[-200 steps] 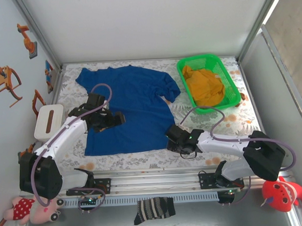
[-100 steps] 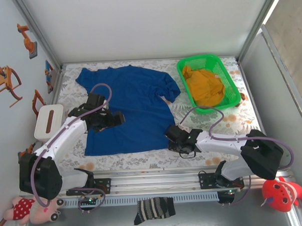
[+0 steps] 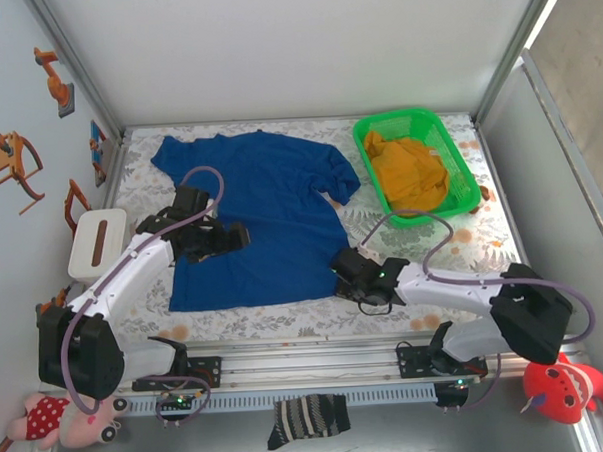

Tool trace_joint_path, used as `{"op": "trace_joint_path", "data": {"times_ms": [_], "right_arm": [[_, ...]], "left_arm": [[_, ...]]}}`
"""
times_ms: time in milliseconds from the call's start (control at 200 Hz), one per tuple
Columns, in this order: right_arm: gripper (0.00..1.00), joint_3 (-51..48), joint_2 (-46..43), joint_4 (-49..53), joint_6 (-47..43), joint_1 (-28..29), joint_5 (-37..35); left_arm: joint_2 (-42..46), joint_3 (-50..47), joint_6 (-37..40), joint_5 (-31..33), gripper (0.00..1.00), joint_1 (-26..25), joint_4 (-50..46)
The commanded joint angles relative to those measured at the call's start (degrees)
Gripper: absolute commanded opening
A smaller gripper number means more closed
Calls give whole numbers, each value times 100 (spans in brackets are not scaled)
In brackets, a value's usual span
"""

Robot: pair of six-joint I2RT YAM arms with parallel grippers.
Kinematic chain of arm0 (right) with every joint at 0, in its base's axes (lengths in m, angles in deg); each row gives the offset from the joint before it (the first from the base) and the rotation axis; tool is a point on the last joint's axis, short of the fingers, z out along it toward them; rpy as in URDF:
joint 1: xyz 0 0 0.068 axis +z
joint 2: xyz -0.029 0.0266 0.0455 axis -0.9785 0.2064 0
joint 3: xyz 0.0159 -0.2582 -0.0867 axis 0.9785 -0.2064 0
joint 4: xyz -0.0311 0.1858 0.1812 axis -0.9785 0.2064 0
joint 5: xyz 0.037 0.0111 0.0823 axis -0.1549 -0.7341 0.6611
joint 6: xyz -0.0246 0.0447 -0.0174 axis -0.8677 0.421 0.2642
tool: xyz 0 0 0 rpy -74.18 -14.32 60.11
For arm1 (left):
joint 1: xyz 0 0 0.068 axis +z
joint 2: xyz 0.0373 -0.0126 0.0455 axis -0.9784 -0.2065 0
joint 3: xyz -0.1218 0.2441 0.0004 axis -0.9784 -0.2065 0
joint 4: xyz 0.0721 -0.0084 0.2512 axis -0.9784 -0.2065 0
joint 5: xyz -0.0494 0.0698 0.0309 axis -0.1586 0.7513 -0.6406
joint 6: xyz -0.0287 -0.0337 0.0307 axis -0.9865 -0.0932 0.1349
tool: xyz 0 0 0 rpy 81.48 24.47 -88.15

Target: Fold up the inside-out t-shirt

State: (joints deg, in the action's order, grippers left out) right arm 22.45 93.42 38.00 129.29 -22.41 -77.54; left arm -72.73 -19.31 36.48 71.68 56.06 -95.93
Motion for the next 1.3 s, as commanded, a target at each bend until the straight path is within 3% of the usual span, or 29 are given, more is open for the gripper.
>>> {"op": "trace_joint_path", "data": {"times_ms": [0, 95, 411, 706, 871, 1142, 1297], "right_arm": [[0, 211, -450, 32, 40, -4, -272], [0, 376, -716, 100, 12, -7, -316], [0, 751, -1241, 131, -25, -56, -462], [0, 809, -1306, 173, -33, -75, -500], [0, 755, -1372, 206, -19, -79, -520], [0, 710, -1500, 314, -15, -75, -572], [0, 701, -1481, 318, -18, -85, -563]], "left_arm": [[16, -30, 361, -429, 97, -121, 14], [58, -147, 577, -410, 97, -464, 38], [322, -504, 628, 1242, 97, -2710, 938], [-669, -216, 964, 2296, 97, -4073, 1860], [-1181, -210, 800, 3057, 97, -4399, 2034], [-1246, -534, 198, 3899, 100, -4420, 1887], [-1083, -721, 52, 3948, 92, -4425, 1763]]}}
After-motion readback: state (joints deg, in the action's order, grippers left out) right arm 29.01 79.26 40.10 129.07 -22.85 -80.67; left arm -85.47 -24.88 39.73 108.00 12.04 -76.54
